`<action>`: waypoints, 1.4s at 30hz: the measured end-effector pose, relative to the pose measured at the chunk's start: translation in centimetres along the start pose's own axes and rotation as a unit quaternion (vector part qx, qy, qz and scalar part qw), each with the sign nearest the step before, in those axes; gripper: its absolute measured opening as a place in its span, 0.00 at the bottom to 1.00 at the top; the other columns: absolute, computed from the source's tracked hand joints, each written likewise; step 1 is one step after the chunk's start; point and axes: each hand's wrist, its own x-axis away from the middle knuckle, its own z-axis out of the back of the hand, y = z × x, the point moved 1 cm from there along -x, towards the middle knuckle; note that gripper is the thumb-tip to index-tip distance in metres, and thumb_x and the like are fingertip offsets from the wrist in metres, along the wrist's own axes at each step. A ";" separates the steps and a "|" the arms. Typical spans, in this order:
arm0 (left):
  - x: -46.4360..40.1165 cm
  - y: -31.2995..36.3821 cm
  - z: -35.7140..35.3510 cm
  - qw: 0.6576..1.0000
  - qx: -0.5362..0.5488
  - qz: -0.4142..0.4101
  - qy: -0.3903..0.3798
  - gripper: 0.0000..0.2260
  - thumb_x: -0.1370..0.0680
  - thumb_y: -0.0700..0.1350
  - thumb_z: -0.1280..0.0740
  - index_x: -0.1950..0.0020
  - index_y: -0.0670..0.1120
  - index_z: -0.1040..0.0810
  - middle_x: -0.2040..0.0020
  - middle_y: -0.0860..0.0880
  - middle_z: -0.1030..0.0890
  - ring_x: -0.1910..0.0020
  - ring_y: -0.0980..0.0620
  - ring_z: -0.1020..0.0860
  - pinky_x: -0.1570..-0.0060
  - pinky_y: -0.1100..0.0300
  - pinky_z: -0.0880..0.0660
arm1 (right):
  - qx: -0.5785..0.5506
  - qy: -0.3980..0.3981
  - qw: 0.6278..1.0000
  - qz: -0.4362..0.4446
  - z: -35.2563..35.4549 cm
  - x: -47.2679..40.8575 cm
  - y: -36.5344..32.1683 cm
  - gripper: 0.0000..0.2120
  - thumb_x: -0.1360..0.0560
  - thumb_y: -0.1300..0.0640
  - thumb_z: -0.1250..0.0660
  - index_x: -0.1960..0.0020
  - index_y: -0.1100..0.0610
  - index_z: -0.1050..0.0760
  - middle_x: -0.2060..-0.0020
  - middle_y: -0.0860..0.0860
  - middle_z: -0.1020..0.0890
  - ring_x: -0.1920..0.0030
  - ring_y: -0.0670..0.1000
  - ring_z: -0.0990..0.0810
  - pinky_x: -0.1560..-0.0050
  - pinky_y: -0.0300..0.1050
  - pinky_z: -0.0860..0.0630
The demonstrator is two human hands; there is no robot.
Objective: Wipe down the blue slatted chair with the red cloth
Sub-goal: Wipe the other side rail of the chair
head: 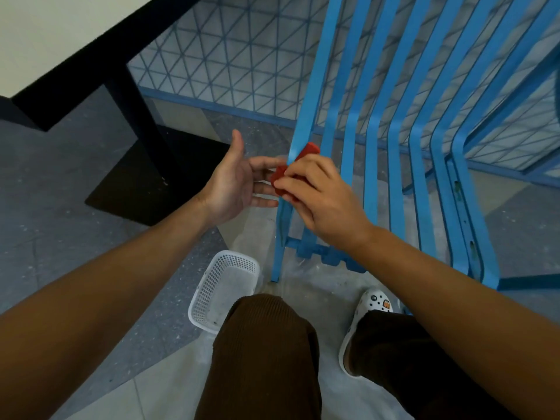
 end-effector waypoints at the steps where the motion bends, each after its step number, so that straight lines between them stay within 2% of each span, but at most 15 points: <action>1: 0.0 -0.1 0.1 1.000 -0.003 0.002 -0.002 0.44 0.24 0.72 0.64 0.39 0.48 0.17 0.42 0.40 0.20 0.46 0.44 0.20 0.40 0.43 0.26 | 0.008 -0.002 1.000 0.008 -0.3 0.4 -0.2 0.08 0.20 0.62 0.31 0.42 0.59 0.17 0.45 0.58 0.18 0.41 0.60 0.25 0.37 0.51 0.26; 4: 0.1 -0.5 0.3 1.000 -0.022 0.010 -0.007 0.45 0.24 0.73 0.64 0.35 0.45 0.20 0.40 0.38 0.21 0.43 0.41 0.21 0.37 0.41 0.29 | 0.027 -0.023 0.999 0.032 -0.4 0.7 -0.2 0.09 0.20 0.61 0.31 0.41 0.58 0.17 0.44 0.56 0.18 0.41 0.60 0.24 0.37 0.52 0.26; 7: 0.1 -0.5 0.4 0.999 -0.042 0.012 -0.009 0.46 0.25 0.73 0.64 0.34 0.43 0.22 0.40 0.38 0.21 0.42 0.41 0.22 0.38 0.43 0.28 | 0.023 -0.060 0.997 0.046 0.8 -0.5 0.6 0.10 0.19 0.58 0.32 0.40 0.56 0.18 0.43 0.55 0.18 0.42 0.59 0.24 0.39 0.50 0.26; 11: 0.1 -0.3 0.2 0.998 -0.057 0.012 -0.010 0.46 0.25 0.73 0.63 0.37 0.44 0.20 0.41 0.38 0.20 0.42 0.41 0.21 0.36 0.42 0.29 | -0.013 -0.122 0.992 -0.033 2.9 -4.2 2.8 0.15 0.19 0.51 0.35 0.33 0.51 0.22 0.39 0.51 0.22 0.38 0.55 0.28 0.42 0.49 0.27; 14: 0.1 -0.4 0.1 0.998 -0.062 0.016 -0.011 0.46 0.25 0.73 0.63 0.34 0.42 0.22 0.37 0.35 0.21 0.40 0.38 0.22 0.33 0.39 0.31 | -0.034 -0.121 0.989 -0.078 3.5 -5.8 4.2 0.16 0.19 0.51 0.34 0.32 0.51 0.23 0.39 0.50 0.22 0.39 0.53 0.28 0.40 0.47 0.29; 19: 0.0 -1.0 0.1 0.997 -0.066 0.023 -0.016 0.48 0.27 0.74 0.61 0.31 0.39 0.24 0.34 0.33 0.24 0.34 0.33 0.25 0.30 0.35 0.34 | -0.044 -0.077 0.991 -0.096 2.4 -4.0 2.7 0.15 0.19 0.53 0.34 0.34 0.53 0.22 0.42 0.50 0.22 0.40 0.53 0.28 0.42 0.41 0.32; 21: -0.1 -1.2 0.1 0.997 -0.065 0.027 -0.020 0.48 0.27 0.74 0.60 0.32 0.38 0.24 0.35 0.33 0.23 0.35 0.33 0.24 0.30 0.36 0.34 | -0.036 -0.061 0.995 -0.077 2.0 -3.0 2.0 0.13 0.19 0.53 0.34 0.36 0.53 0.20 0.42 0.51 0.21 0.40 0.54 0.28 0.41 0.43 0.30; 25: 0.0 -1.6 0.3 0.996 -0.073 0.040 -0.031 0.48 0.28 0.74 0.62 0.34 0.39 0.24 0.41 0.40 0.20 0.41 0.43 0.22 0.32 0.40 0.32 | 0.003 -0.031 0.999 0.014 0.2 -0.2 0.6 0.10 0.20 0.57 0.31 0.41 0.55 0.17 0.44 0.53 0.19 0.39 0.59 0.28 0.37 0.48 0.29; 28: 0.3 -2.1 0.5 0.993 -0.092 0.058 -0.040 0.47 0.28 0.74 0.62 0.35 0.41 0.22 0.40 0.42 0.19 0.38 0.43 0.22 0.32 0.41 0.33 | 0.043 -0.063 0.994 0.078 -1.3 2.0 0.0 0.11 0.21 0.61 0.32 0.40 0.54 0.18 0.41 0.53 0.19 0.33 0.62 0.31 0.32 0.54 0.30; 31: 0.4 -2.6 0.4 0.989 -0.110 0.076 -0.057 0.48 0.28 0.74 0.63 0.32 0.44 0.23 0.36 0.46 0.19 0.34 0.47 0.22 0.34 0.46 0.30 | 0.048 -0.084 0.991 0.097 -1.2 2.0 0.3 0.12 0.20 0.62 0.33 0.38 0.54 0.19 0.40 0.53 0.19 0.33 0.62 0.29 0.37 0.59 0.26; 33: 0.4 -2.8 0.3 0.989 -0.103 0.086 -0.054 0.47 0.27 0.74 0.64 0.32 0.45 0.23 0.36 0.47 0.18 0.34 0.49 0.22 0.35 0.47 0.30 | 0.043 -0.088 0.992 0.085 -0.4 1.1 0.7 0.11 0.19 0.59 0.32 0.38 0.53 0.19 0.40 0.54 0.20 0.35 0.60 0.27 0.41 0.58 0.24; 36: 0.2 -3.1 0.5 0.991 -0.096 0.082 -0.038 0.45 0.24 0.72 0.65 0.34 0.45 0.22 0.35 0.45 0.19 0.33 0.47 0.23 0.32 0.44 0.30 | 0.017 -0.068 0.997 0.005 1.4 -1.4 1.6 0.14 0.19 0.52 0.33 0.35 0.53 0.20 0.41 0.56 0.22 0.39 0.58 0.26 0.45 0.54 0.23; 39: 0.4 -3.4 0.5 0.993 -0.098 0.060 -0.026 0.42 0.25 0.73 0.59 0.35 0.45 0.21 0.36 0.45 0.18 0.35 0.47 0.21 0.35 0.45 0.27 | -0.003 -0.041 0.997 -0.070 2.4 -3.1 2.3 0.16 0.19 0.50 0.34 0.34 0.54 0.21 0.42 0.55 0.22 0.42 0.55 0.26 0.47 0.50 0.23; 42: 0.4 -3.3 0.5 0.995 -0.095 0.019 -0.003 0.36 0.24 0.70 0.53 0.38 0.46 0.19 0.39 0.43 0.17 0.38 0.46 0.19 0.37 0.44 0.25 | -0.023 -0.023 0.995 -0.095 1.7 -2.6 1.8 0.16 0.19 0.51 0.33 0.34 0.55 0.21 0.43 0.55 0.22 0.44 0.55 0.24 0.46 0.51 0.23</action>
